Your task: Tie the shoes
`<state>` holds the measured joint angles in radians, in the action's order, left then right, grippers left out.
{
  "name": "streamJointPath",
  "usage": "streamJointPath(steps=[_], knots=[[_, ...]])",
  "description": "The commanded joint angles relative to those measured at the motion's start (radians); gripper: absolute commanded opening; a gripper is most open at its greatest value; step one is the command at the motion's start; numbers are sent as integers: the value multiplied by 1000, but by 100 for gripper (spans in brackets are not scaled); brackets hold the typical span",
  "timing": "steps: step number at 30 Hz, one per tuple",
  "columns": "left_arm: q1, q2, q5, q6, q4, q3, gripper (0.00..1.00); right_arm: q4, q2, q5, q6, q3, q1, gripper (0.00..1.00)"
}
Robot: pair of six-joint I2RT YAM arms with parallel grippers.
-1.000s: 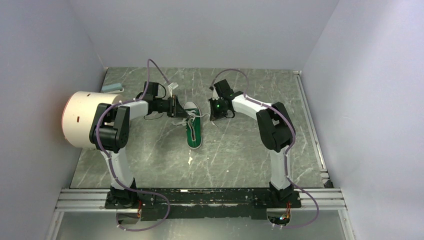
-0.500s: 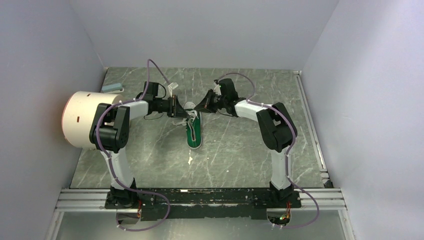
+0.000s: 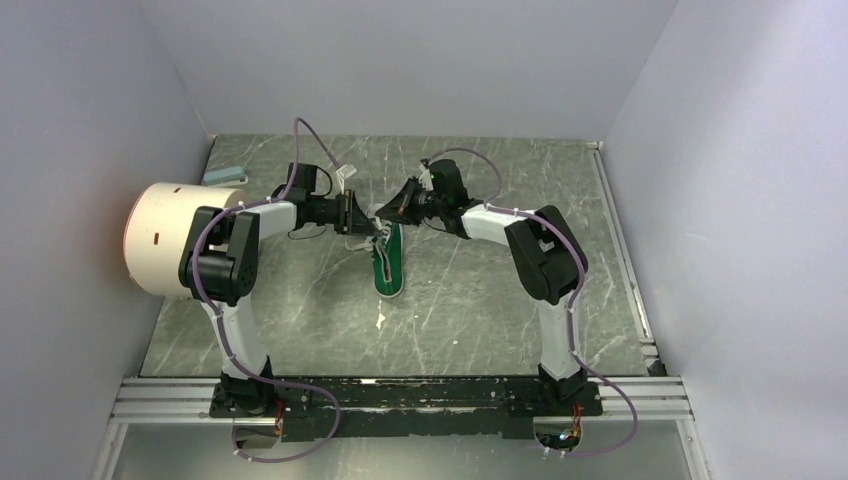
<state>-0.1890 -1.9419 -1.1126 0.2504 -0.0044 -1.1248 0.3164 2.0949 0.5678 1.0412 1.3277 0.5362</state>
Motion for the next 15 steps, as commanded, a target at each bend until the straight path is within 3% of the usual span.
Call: streamJointPath(steps=[1, 15], knots=[[-6, 27, -30, -13, 14, -5, 16, 11, -35, 7, 51, -64, 5, 0], [-6, 23, -30, -4, 25, -6, 19, -157, -78, 67, -52, -62, 1, 0]])
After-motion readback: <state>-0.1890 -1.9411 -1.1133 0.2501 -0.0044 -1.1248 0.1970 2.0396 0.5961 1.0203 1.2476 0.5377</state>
